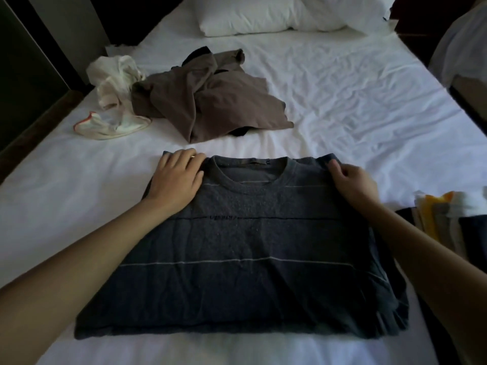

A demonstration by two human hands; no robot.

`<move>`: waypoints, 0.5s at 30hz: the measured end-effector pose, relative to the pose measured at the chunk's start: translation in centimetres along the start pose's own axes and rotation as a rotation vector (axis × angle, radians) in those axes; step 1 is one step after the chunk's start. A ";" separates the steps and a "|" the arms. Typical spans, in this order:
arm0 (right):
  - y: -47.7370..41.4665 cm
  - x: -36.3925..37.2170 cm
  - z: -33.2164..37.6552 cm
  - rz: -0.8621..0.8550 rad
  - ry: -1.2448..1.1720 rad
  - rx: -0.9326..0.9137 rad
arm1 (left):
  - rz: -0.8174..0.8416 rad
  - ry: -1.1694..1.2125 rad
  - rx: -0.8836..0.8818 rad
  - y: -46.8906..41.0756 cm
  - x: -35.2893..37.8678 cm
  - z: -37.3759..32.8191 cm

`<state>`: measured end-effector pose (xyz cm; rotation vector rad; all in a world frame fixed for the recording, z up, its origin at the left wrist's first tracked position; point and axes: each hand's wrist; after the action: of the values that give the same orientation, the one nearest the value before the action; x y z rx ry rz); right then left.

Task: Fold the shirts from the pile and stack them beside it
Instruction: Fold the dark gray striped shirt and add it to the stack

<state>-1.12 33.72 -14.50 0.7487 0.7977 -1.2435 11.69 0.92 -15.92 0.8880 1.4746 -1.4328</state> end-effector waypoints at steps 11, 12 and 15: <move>0.1 -5.1 -3.4 0.414 -0.865 -0.100 | 0.428 0.151 0.066 3.2 1.2 0.3; 0.0 -4.9 -3.4 0.364 -0.884 -0.116 | 0.435 0.143 0.071 3.2 1.1 0.3; -0.3 -3.6 -3.3 0.121 -0.494 -0.158 | 0.461 0.122 0.062 3.2 1.0 0.1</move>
<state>-2.24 38.29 -13.16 0.3322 0.4300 -1.1735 14.27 0.98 -18.07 1.2773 1.2112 -1.0998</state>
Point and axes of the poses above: each hand's wrist, its own y-axis away from the middle knuckle, its own x-axis out of the palm, z = x × y, and after that the axes turned 4 degrees about -x, right-handed
